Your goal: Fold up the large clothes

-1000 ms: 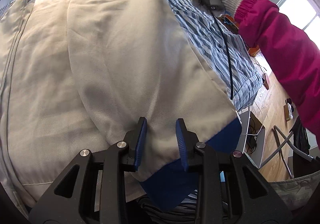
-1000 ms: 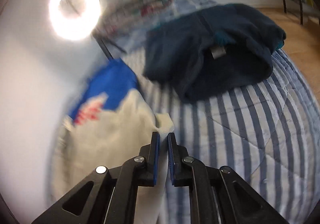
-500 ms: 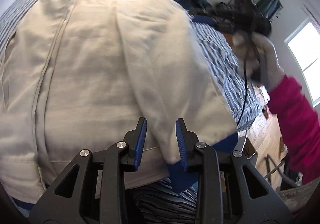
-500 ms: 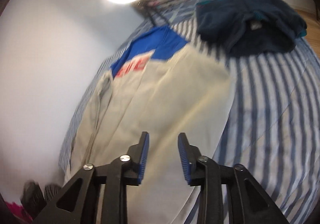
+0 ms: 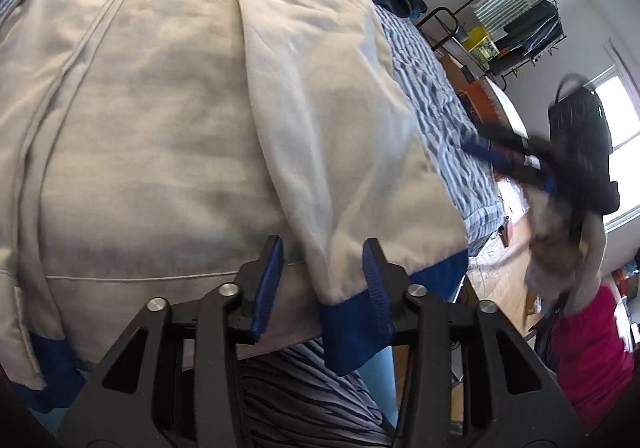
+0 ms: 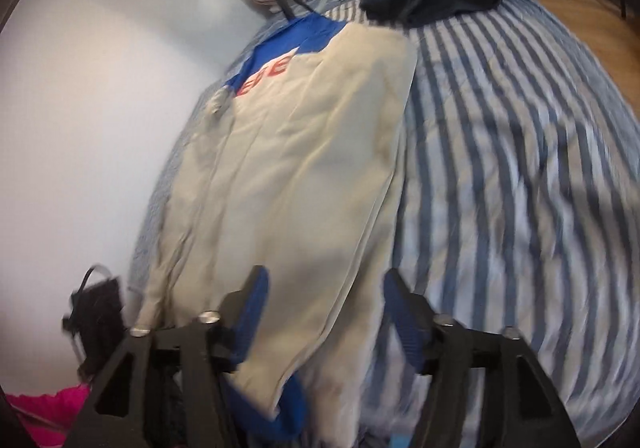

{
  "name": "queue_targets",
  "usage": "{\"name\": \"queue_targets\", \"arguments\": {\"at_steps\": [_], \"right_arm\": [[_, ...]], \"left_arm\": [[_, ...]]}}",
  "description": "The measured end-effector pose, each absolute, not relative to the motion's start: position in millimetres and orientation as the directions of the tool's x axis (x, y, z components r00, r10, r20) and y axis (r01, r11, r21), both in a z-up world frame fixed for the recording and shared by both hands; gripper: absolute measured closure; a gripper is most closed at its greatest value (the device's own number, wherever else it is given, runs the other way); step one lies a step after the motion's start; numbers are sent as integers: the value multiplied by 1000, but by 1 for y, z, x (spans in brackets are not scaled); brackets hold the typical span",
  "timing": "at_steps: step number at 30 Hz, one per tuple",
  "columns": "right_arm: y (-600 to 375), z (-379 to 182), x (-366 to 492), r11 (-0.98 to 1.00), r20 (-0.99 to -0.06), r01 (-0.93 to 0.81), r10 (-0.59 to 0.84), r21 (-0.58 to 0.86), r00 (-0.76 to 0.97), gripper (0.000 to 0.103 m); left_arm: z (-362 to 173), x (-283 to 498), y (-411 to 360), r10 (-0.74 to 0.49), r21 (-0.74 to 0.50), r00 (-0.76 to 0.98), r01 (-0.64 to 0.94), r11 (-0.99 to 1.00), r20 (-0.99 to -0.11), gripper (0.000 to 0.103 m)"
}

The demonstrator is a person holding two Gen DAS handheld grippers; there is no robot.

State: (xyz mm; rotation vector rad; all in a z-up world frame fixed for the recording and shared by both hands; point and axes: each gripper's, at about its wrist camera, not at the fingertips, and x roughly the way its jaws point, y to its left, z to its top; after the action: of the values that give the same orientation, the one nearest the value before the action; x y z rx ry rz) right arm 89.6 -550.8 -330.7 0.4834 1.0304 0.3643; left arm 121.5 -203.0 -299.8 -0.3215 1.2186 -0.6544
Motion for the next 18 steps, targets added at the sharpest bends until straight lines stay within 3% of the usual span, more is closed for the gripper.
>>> {"name": "queue_targets", "arguments": {"at_steps": [6, 7, 8, 11, 16, 18], "right_arm": [[-533, -373, 43, 750, -673, -18, 603, 661, 429, 42], [-532, -375, 40, 733, -654, -23, 620, 679, 434, 48], [-531, -378, 37, 717, -643, -24, 638, 696, 423, 64], [-516, -378, 39, 727, -668, -34, 647, 685, 367, 94], [-526, -343, 27, 717, -629, -51, 641, 695, 440, 100], [-530, -348, 27, 763, -685, -14, 588, 646, 429, 100]], "left_arm": [[-311, 123, -209, -656, -604, 169, 274, 748, -736, 90], [-311, 124, -208, -657, -607, 170, 269, 748, -734, 95], [-311, 124, -208, -660, -612, 167, 263, 746, -733, 97], [-304, 123, -206, -680, -630, 168, 269, 729, -714, 100], [-292, 117, -212, -692, -628, 206, 302, 717, -692, 100], [-300, 117, -219, -673, -609, 194, 303, 734, -714, 100]]}}
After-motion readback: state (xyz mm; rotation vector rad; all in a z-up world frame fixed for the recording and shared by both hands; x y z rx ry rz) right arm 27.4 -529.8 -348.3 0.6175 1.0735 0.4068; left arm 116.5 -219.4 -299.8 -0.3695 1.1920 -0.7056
